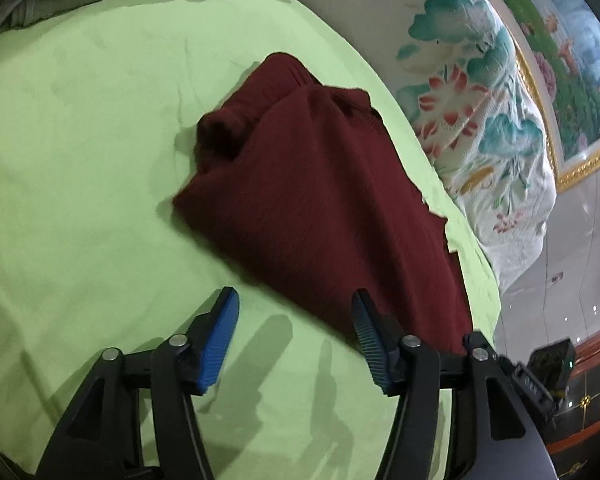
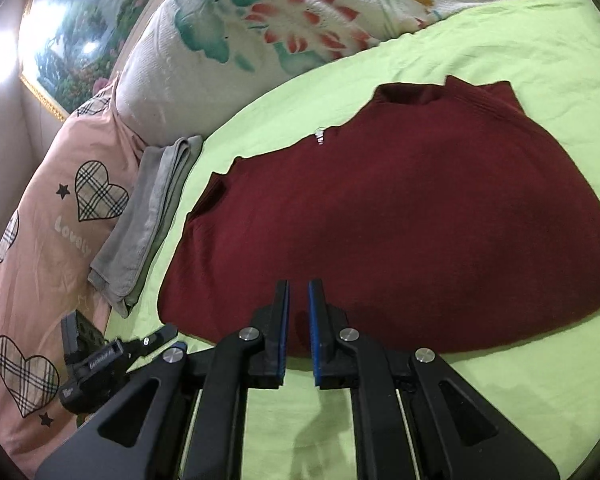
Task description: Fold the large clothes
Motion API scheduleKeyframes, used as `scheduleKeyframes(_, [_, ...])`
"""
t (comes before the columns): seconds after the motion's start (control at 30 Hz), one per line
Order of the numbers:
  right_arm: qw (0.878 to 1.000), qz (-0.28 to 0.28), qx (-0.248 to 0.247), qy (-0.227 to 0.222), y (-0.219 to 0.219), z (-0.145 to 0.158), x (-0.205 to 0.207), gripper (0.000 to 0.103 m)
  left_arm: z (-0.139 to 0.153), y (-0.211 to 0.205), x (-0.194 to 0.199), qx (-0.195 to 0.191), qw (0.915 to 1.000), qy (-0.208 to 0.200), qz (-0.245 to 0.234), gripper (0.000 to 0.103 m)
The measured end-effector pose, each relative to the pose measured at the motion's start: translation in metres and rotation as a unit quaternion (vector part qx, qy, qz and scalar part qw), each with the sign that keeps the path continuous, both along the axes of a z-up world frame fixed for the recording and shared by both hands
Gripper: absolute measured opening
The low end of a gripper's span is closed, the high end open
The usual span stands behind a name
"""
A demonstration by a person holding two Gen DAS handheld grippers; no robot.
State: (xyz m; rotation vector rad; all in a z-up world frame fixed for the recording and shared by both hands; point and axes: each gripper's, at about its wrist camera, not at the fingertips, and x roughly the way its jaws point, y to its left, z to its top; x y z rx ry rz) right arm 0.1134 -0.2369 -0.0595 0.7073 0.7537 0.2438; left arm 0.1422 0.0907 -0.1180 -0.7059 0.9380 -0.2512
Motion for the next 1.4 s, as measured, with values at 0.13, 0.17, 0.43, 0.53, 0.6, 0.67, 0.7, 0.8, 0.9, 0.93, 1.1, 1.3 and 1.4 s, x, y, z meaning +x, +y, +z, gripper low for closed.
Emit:
scheduleKeyframes(0.13, [1.0,-0.001,0.002,0.001,0.005,0.002,0.004,0.01,-0.005,0.004,0.029,-0.023,0.9989,0.006,0.042,0.059])
scheduleKeyframes(0.17, [1.0,-0.002,0.001,0.001,0.005,0.002,0.006,0.01,-0.005,0.006,0.035,-0.027,0.9983,0.006,0.052,0.059])
scheduleKeyframes(0.43, [1.0,-0.01,-0.011,-0.004,0.001,0.009,0.032,0.01,-0.01,0.006,0.064,-0.04,0.9972,0.007,0.063,0.014])
scheduleKeyframes(0.53, [1.0,-0.006,-0.015,-0.014,0.0,0.014,0.053,0.01,0.002,0.004,0.062,-0.034,0.9976,-0.009,0.06,0.012])
scheduleKeyframes(0.6, [1.0,0.002,-0.013,-0.008,0.002,0.01,0.068,0.009,0.016,-0.002,0.062,-0.028,0.998,-0.027,0.049,0.012])
scheduleKeyframes(0.67, [0.999,0.025,-0.023,0.028,0.013,-0.008,0.089,0.009,0.033,-0.009,0.06,-0.021,0.9979,-0.049,0.038,0.012])
scheduleKeyframes(0.7, [0.998,0.033,-0.026,0.049,0.018,-0.019,0.097,0.009,0.042,-0.014,0.06,-0.02,0.9975,-0.061,0.03,0.012])
scheduleKeyframes(0.8, [0.999,0.035,-0.003,0.037,0.02,-0.041,0.101,0.003,0.071,-0.036,0.06,-0.022,0.995,-0.098,-0.003,0.012])
scheduleKeyframes(0.9, [0.998,0.034,0.025,0.047,0.014,-0.043,0.103,0.002,0.093,-0.063,0.061,-0.01,0.9912,-0.126,-0.039,0.012])
scheduleKeyframes(0.93, [0.998,0.037,0.028,0.048,0.012,-0.044,0.103,0.002,0.1,-0.075,0.062,-0.005,0.9895,-0.134,-0.053,0.012])
scheduleKeyframes(1.1, [0.996,0.003,0.092,0.019,-0.031,-0.029,0.076,0.008,0.128,-0.14,0.069,0.023,0.9781,-0.165,-0.124,0.012])
scheduleKeyframes(1.3, [0.979,-0.135,0.151,-0.013,-0.134,-0.029,0.014,0.01,0.117,-0.254,0.066,0.051,0.9518,-0.176,-0.246,0.012])
scheduleKeyframes(1.4, [0.971,-0.158,0.181,-0.008,-0.163,-0.037,-0.001,0.027,0.071,-0.314,0.061,0.095,0.9371,-0.136,-0.307,0.012])
